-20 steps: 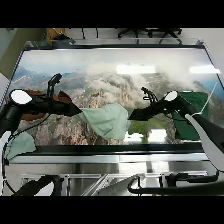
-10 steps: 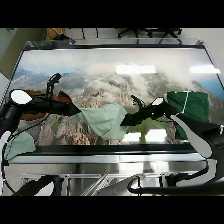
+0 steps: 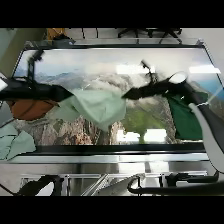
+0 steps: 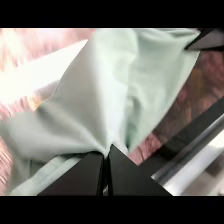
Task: Fold the shirts.
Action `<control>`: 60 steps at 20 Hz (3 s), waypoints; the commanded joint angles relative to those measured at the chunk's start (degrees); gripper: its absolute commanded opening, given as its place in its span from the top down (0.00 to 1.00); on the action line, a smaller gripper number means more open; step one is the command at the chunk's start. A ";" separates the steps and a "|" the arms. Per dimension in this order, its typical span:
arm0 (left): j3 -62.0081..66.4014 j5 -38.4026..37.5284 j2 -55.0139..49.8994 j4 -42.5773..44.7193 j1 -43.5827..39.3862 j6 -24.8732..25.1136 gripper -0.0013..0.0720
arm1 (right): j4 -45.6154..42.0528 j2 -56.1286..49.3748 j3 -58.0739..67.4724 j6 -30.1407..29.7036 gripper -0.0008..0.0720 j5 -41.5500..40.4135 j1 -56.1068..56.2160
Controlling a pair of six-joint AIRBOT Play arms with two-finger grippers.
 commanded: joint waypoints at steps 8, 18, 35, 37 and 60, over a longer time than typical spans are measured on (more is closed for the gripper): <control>32.79 -1.20 8.72 0.33 0.39 -4.81 0.96 | -23.98 14.25 34.75 3.98 0.97 2.29 -2.05; -5.18 4.11 -12.63 0.31 -9.57 -1.09 0.96 | -24.06 -8.68 7.04 6.88 0.96 3.06 -1.99; 0.85 1.33 -31.93 3.96 9.62 -2.03 0.15 | -29.16 -4.39 -3.85 14.67 0.39 6.27 -4.46; -2.32 9.60 -32.00 7.02 11.52 -2.01 0.37 | -26.27 -3.02 -6.78 14.21 0.39 5.44 -4.46; 11.37 10.05 -39.95 41.24 36.24 -14.93 0.96 | -18.86 -2.71 -7.30 13.07 0.78 1.33 -2.78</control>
